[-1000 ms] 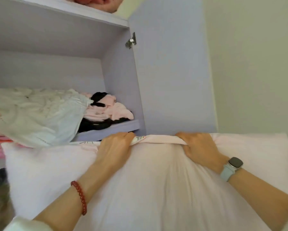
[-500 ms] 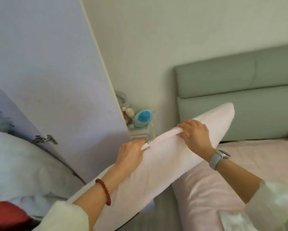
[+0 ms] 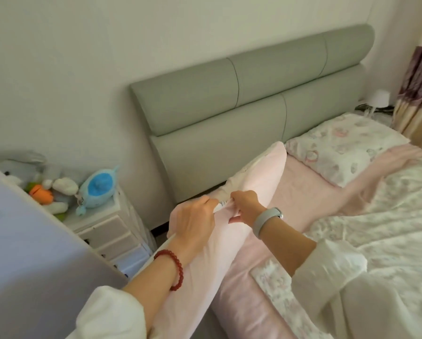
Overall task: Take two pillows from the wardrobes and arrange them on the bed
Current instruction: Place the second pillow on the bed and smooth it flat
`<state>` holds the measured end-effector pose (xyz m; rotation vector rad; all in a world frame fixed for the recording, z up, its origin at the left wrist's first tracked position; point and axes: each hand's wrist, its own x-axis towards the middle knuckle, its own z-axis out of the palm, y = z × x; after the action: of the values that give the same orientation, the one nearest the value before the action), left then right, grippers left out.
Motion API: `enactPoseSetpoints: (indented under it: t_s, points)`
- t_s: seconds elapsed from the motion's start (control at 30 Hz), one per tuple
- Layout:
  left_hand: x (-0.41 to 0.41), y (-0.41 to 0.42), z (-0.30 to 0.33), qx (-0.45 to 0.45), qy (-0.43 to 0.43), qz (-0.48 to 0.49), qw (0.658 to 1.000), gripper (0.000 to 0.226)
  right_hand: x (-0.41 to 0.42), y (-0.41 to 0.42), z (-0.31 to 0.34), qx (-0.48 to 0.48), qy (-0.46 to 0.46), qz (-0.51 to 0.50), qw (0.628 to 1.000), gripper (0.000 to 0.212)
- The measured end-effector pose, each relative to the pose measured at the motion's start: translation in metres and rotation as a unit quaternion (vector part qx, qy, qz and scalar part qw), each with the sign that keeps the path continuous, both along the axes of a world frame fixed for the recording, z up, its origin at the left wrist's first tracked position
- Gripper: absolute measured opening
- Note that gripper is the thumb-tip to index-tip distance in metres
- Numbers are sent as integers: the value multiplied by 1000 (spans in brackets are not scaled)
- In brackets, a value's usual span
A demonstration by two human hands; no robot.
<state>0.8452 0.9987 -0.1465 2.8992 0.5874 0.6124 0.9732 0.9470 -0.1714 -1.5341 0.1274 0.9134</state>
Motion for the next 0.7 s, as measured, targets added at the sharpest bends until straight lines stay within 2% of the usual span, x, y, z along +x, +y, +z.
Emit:
enactPoseSetpoints:
  t_s: [0.03,0.1,0.17,0.27,0.37,0.47,0.57,0.7]
  points:
    - [13,6,5,1,-7,-11,1000,25,11,4,3,12,-14,-22,1000,5]
    - [42,17,14,27,-29,-36,999,24,39,12,6,40,-39,-58,997,19]
    - [74,24,17,43,-44,-68,996,22,71,15,6,66,-52,-86,993,22]
    - [126,16,-6,20,-61,-138,988,22,125,2,-13,62,-64,-130,987,24]
    - [171,6,-50,-79,52,-186,978,20,174,-28,-52,30,-87,-196,976,44]
    - [200,20,-100,-101,174,-174,964,32,199,-55,-99,-52,-65,-248,965,52]
    - [214,48,-147,-105,236,-132,957,40,191,-69,-148,-117,1,-211,970,49]
    - [229,85,-202,-112,279,-95,949,35,172,-71,-207,-152,68,-178,970,45]
